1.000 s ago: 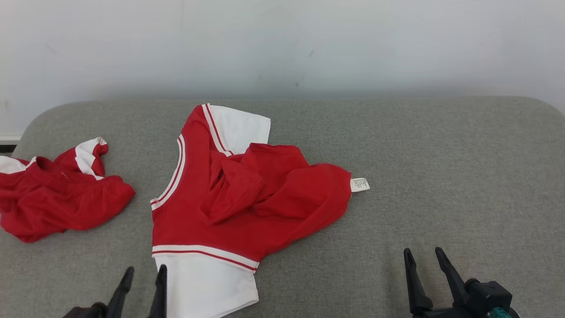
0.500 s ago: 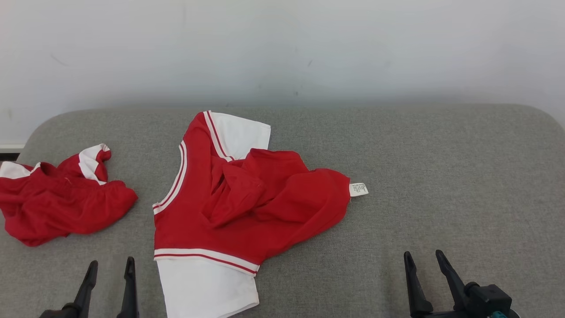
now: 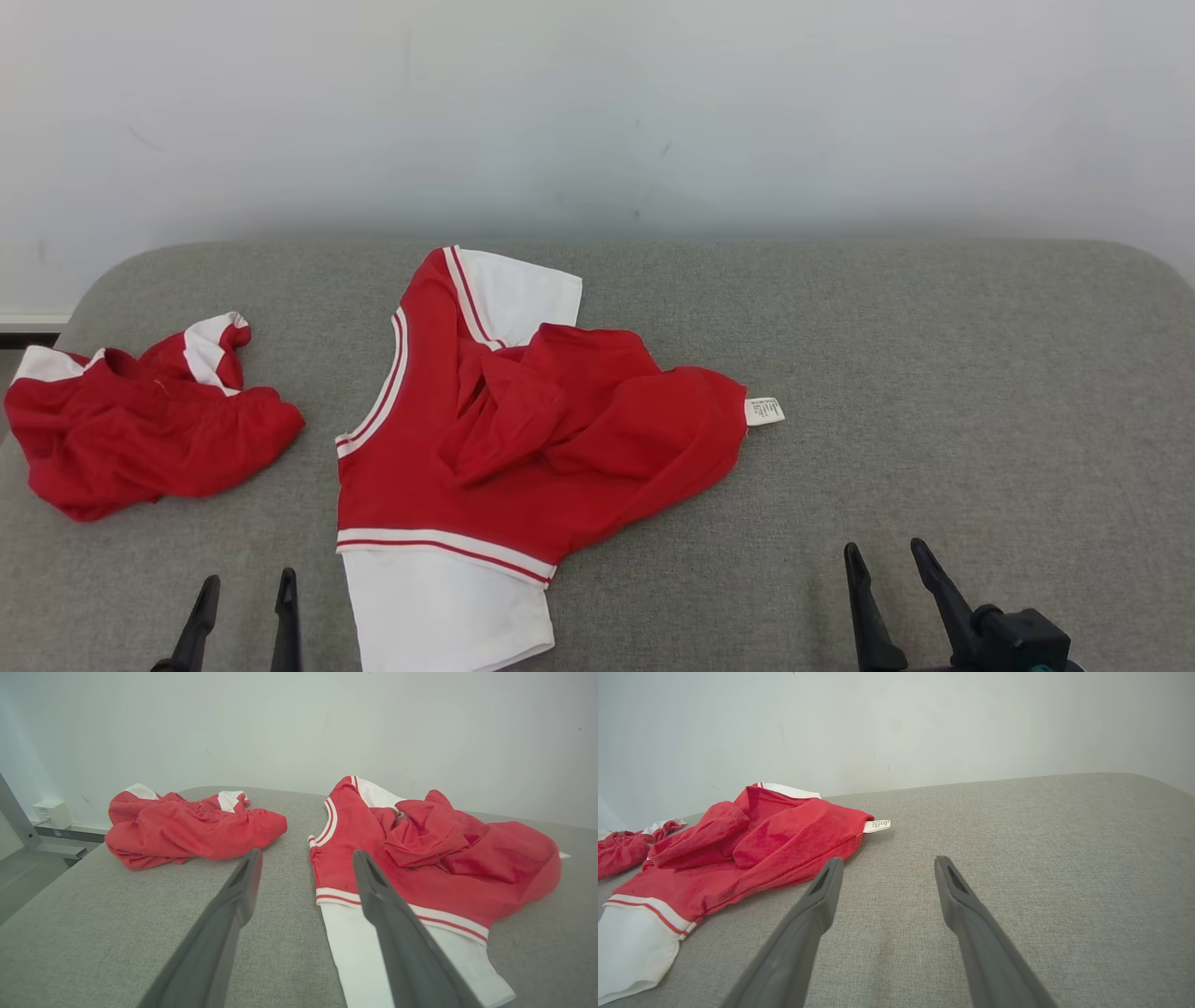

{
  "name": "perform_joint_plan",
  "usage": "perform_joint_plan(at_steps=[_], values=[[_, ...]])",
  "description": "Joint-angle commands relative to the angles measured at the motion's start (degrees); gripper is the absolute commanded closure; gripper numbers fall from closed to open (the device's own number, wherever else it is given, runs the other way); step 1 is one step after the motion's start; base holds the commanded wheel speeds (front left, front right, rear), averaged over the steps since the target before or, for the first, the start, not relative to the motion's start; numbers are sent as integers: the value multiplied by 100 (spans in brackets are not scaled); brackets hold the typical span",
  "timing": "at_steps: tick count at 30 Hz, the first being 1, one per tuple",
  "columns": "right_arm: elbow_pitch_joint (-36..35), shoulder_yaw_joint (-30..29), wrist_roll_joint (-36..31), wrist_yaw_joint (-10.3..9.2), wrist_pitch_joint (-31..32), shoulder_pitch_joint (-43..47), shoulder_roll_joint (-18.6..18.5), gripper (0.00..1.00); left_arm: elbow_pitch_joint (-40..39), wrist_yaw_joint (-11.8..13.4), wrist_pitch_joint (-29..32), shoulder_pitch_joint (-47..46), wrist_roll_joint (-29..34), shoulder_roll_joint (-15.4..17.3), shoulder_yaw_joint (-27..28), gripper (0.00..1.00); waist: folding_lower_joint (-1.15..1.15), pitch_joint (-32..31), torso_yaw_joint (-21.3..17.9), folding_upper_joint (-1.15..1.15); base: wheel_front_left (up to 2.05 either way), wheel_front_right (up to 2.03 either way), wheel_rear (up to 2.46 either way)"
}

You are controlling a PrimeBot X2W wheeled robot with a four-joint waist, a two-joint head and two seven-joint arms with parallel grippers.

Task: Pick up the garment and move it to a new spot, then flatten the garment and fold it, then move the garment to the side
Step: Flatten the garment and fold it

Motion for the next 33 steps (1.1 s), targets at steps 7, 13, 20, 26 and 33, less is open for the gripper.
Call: perform_joint_plan(at_steps=[7,13,20,26,33], values=[[52,33,22,19,-2,37,-12,0,-53,-83,-4,48,127,-104,125,0,0,-36,-4,0,0,0,0],[110,77,54,19,-2,-54,-12,0,-72,-127,-4,-15,169,-156,177,0,0,-12,29,0,0,0,0],[461,263,-115,19,27,-820,-176,0,-123,-162,-4,-118,184,-219,127,0,0,157,202,0,0,0,0],[951,383,-136,19,179,-1597,-397,0,-88,-184,-5,-292,119,-246,70,0,0,379,422,0,0,0,0],[1863,492,-145,18,332,-2683,-625,0,-16,-179,-4,-577,21,-272,-87,0,0,777,773,0,0,0,0]])
